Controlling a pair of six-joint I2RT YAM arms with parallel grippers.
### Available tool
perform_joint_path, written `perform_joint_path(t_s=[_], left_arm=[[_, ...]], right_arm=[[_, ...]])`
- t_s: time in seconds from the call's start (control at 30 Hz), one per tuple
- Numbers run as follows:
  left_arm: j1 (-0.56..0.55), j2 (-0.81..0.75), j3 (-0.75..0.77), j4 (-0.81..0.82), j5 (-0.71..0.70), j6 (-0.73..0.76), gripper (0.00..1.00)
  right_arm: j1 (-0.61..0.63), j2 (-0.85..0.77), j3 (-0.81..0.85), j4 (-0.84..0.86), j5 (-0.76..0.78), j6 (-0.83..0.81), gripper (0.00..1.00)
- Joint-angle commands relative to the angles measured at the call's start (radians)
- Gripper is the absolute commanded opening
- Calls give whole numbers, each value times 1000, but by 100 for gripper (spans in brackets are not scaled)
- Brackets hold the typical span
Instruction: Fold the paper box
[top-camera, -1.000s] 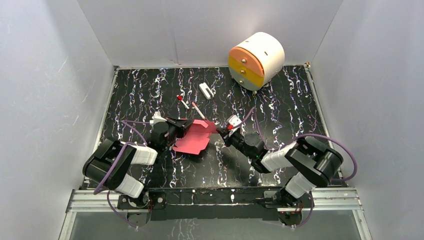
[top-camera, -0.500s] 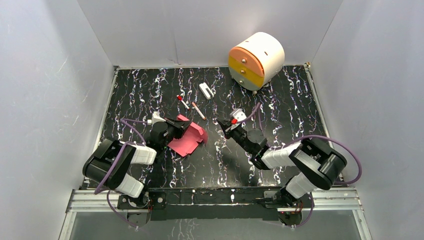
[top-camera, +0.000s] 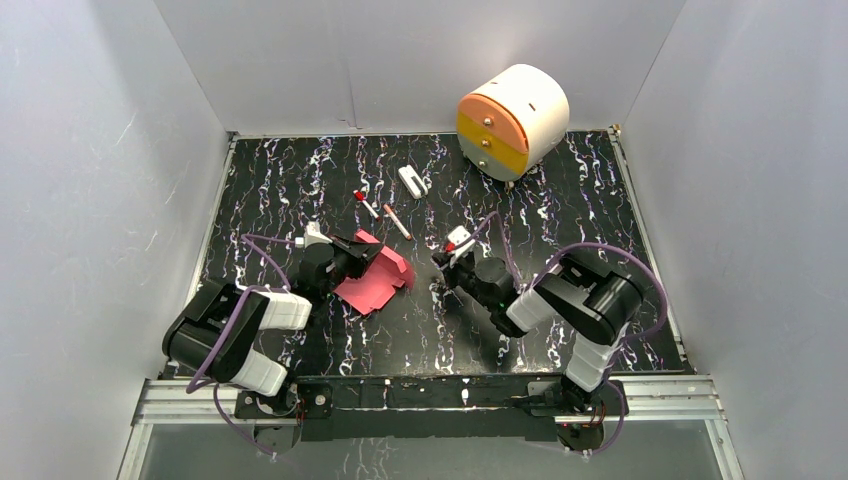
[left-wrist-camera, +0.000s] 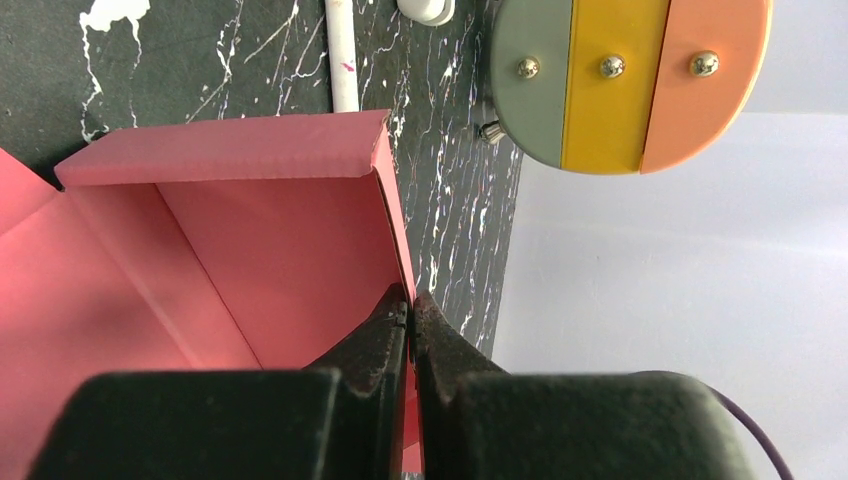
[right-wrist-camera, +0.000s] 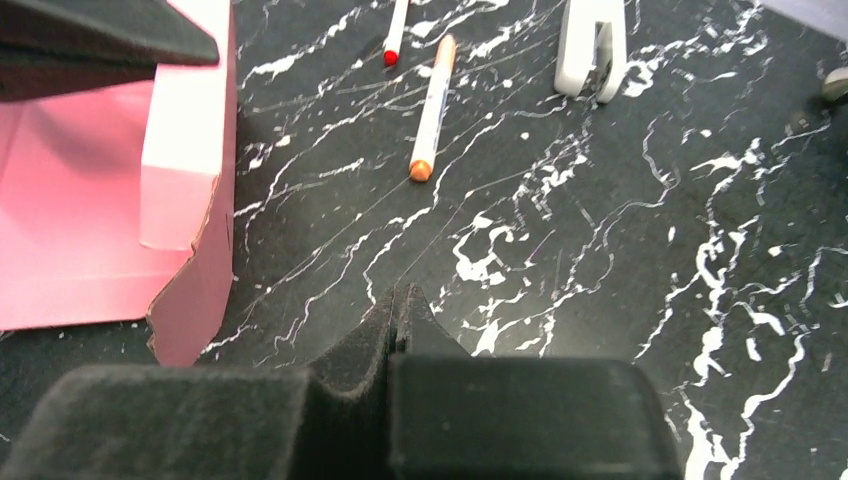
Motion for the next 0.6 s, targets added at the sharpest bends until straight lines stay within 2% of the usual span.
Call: perform_joint_path(t_s=[0.0, 0.27, 0.3, 0.33, 0.57], left_arm=[[14, -15, -15, -17, 36, 36, 0], [39, -4, -3, -17, 81, 38, 0], [41, -2, -2, -17, 85, 37, 0], [43, -2, -2, -17, 89, 37, 0], [49, -8, -5, -16, 111, 38, 0]], right_arm=[[33, 31, 36, 70, 12, -4, 1], [82, 76, 32, 70, 12, -4, 1], [91, 76, 33, -251, -353, -108, 84], [99, 75, 35, -147, -436, -148, 93], [149, 58, 45, -154, -407, -149, 95]])
